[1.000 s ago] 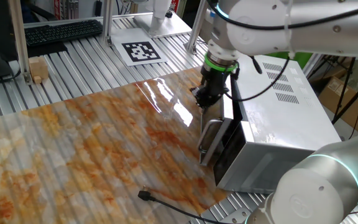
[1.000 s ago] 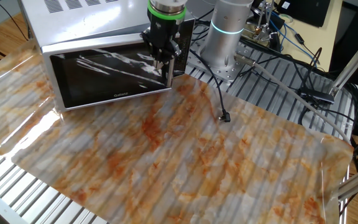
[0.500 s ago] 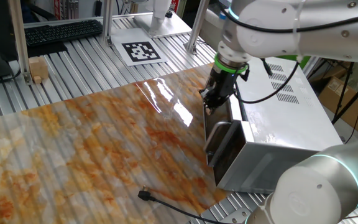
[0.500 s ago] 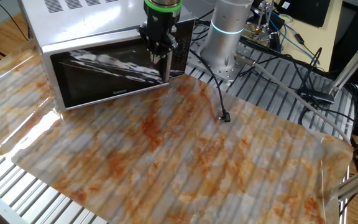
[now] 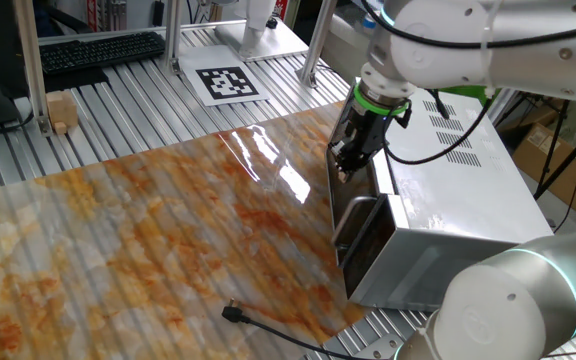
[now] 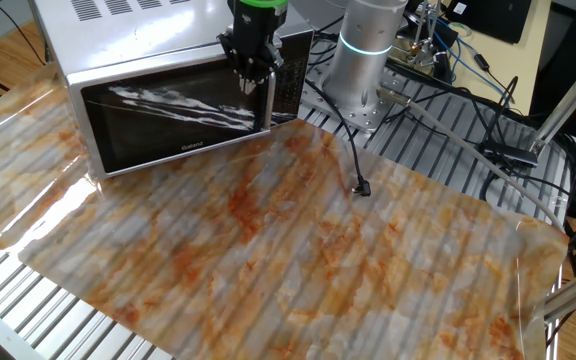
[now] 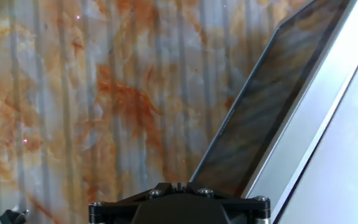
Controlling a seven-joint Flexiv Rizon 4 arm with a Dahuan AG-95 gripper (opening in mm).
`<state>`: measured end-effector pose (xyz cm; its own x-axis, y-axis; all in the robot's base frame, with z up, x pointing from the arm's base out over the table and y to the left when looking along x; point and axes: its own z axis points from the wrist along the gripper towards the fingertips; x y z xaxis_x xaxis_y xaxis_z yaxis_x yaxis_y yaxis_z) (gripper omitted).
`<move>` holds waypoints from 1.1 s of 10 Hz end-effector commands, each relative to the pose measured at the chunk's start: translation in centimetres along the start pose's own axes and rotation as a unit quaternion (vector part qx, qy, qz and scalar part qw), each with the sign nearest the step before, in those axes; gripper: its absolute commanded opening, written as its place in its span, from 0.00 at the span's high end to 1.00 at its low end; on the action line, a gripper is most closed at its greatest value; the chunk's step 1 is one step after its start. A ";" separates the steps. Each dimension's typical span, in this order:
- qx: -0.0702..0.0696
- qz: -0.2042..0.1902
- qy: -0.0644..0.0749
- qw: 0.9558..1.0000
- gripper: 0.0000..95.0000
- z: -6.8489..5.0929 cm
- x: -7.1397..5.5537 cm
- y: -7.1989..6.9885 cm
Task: Close the microwave door
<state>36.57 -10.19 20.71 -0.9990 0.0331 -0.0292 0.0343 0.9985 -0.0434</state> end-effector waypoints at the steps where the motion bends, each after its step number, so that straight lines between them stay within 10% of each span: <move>1: -0.002 0.001 0.002 1.000 1.00 -0.1 0.4 -0.3; 3: -0.001 -0.005 0.000 1.000 1.00 0.3 0.6 -1.0; 5: -0.036 0.016 0.006 0.999 1.00 -0.1 0.5 -0.7; 8: -0.013 0.030 0.019 0.999 1.00 -1.2 -0.3 1.3; 11: -0.021 0.023 0.020 0.999 1.00 -0.2 -1.6 1.9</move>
<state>38.23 -8.35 20.90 -0.9937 0.1105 0.0204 0.1105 0.9939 -0.0032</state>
